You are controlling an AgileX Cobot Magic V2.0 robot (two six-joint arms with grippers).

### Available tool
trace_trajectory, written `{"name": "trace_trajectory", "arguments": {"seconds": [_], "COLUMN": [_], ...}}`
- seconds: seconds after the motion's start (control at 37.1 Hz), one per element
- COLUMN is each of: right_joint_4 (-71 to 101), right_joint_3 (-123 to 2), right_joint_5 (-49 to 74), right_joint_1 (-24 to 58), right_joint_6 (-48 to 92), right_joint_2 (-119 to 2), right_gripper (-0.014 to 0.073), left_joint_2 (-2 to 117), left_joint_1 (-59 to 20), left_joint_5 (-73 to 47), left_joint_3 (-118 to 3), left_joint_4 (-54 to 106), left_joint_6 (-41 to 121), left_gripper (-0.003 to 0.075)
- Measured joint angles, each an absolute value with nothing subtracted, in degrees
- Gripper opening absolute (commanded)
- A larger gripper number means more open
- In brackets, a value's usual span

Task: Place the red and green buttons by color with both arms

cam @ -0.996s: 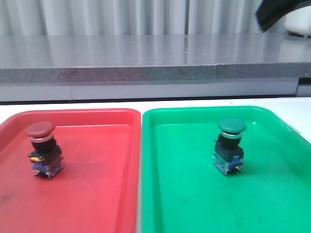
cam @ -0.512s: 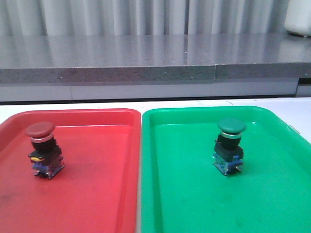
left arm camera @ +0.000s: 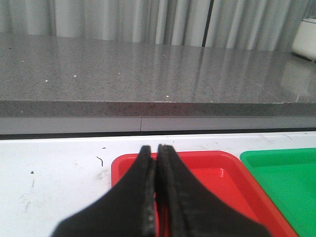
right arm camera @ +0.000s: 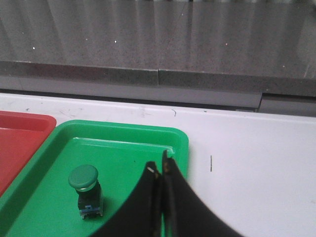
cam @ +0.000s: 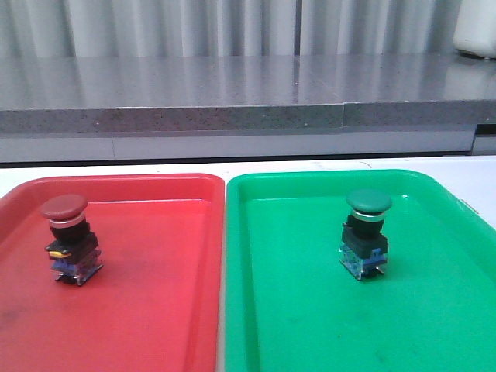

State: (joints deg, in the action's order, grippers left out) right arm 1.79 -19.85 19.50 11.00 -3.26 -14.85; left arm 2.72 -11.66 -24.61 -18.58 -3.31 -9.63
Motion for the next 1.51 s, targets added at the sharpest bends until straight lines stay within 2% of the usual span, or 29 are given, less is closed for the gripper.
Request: {"name": "trace_trajectory", "arguments": {"seconds": [1.29,1.51], "right_joint_4": [1.8,1.8], "right_joint_3": [-19.9,-19.9], "right_joint_5": [21.0,21.1], "right_joint_1": [11.0,11.0], "right_joint_6": [-3.3,-3.3], "right_joint_2": [-12.4,-12.4], "right_gripper": [-0.0108,-0.0108], "left_joint_2": [2.6,-0.3], "left_joint_1": [-11.7,-7.0], "left_joint_5": [-23.6,-18.1], "left_joint_3": [-17.5,-11.1], "left_joint_4": [-2.8,0.8], "left_joint_6": [-9.6,-7.0], "left_gripper": [-0.002,-0.002]}}
